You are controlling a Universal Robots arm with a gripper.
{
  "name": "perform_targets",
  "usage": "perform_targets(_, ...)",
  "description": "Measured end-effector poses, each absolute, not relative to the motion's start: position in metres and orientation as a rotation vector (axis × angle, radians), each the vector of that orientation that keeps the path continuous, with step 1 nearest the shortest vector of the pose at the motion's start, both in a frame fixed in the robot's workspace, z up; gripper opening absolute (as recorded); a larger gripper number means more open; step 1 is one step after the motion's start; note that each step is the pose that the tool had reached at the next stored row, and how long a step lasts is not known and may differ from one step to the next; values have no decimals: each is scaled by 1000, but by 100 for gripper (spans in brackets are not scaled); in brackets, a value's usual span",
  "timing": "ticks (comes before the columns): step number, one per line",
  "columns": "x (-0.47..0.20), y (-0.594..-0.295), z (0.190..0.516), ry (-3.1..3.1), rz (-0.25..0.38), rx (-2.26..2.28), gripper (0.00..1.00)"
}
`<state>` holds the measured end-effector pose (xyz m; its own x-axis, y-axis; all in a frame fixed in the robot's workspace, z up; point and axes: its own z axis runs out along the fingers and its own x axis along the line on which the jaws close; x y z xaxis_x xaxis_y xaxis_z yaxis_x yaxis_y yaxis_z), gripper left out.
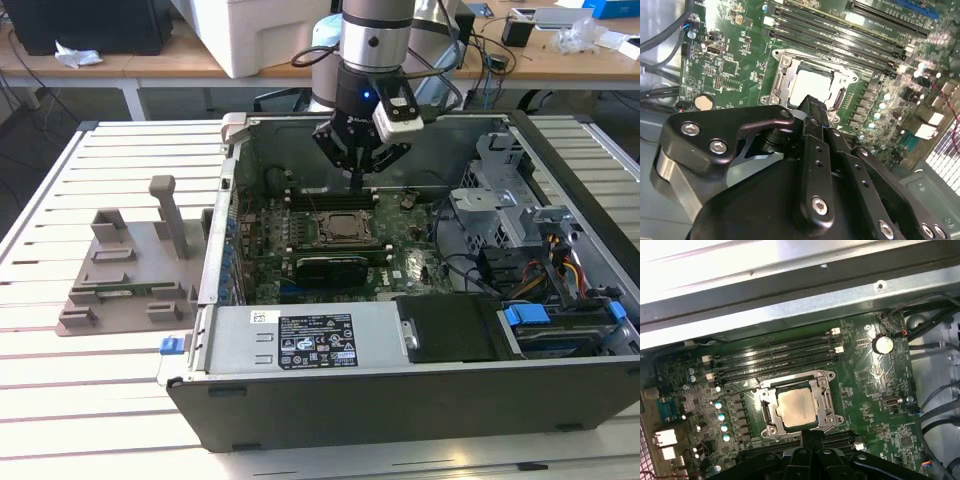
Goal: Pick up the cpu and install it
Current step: 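Install the first cpu locking lever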
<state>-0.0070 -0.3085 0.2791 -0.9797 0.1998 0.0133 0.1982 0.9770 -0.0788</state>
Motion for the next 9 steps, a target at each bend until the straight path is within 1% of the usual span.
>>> perform_targets(9,-7,-308,279,-3121,122,-112,11)
